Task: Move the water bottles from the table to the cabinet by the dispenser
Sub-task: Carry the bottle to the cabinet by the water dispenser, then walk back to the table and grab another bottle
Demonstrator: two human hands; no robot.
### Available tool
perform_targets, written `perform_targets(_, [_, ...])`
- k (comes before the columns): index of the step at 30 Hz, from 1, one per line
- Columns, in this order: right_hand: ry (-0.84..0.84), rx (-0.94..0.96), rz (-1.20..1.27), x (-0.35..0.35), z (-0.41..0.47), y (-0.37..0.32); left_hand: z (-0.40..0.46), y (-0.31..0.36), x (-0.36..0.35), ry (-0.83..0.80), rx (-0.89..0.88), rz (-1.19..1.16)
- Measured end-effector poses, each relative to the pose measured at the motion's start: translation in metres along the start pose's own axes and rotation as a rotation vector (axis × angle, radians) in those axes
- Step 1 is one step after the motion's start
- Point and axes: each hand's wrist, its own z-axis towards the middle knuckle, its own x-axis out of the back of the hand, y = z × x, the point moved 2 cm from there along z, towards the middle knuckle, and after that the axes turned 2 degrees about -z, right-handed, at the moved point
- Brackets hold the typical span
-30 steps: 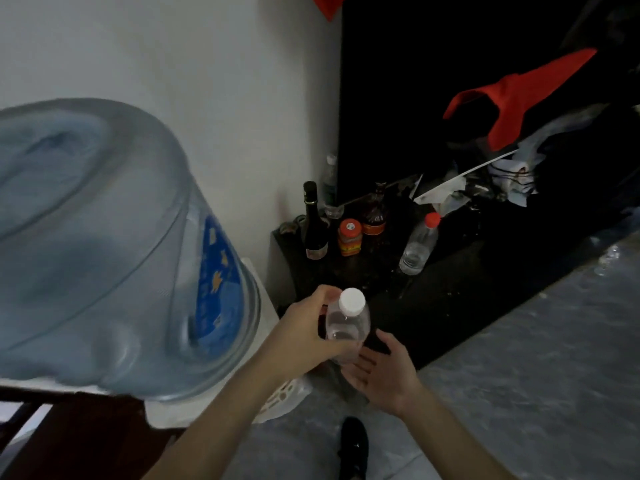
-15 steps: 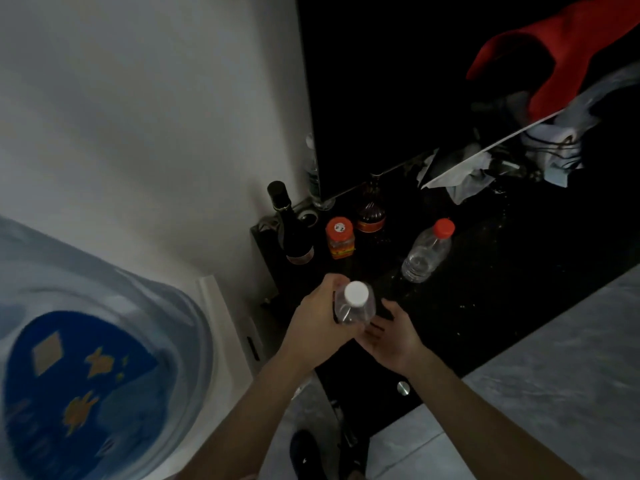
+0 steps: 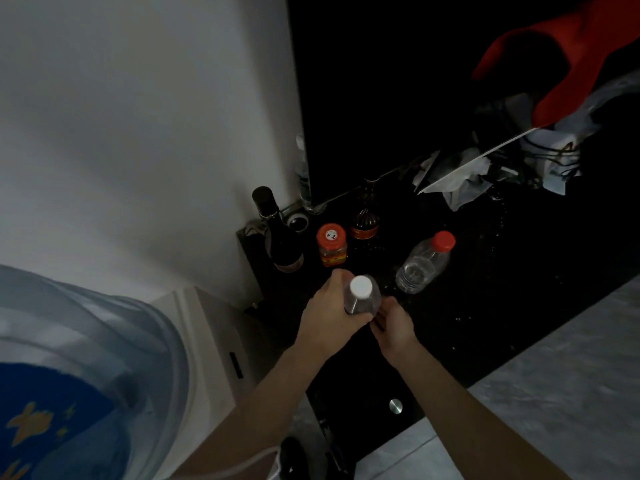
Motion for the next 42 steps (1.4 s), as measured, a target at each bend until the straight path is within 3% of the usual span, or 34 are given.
perform_targets(13, [-0.015,-0.032,-0.277,0.007,-0.029,-0.022,-0.01,0.022,0.015,-0.187,0.107,0.237])
perform_targets(19, [-0.061,0.055,-0.736,0.01,-0.098,-0.026,-0.052,0.03,0.047,-0.157,0.047,0.531])
perform_targets(24, [0.016,0.366,-1.234,0.005,-0.153,-0.027,-0.097,0.04,0.075,-0.072,-0.049,0.655])
perform_targets(30, [0.092,0.779,-1.511,-0.002,-0.229,0.004,-0.161,0.039,0.1,-0.009,-0.083,0.714])
perform_targets(35, [0.182,0.876,-1.674,-0.003,-0.278,0.04,-0.223,0.041,0.112,0.057,-0.147,0.712])
perform_targets(42, [0.133,1.1,-1.792,-0.025,-0.347,0.056,-0.3,0.052,0.148,0.252,-0.172,0.717])
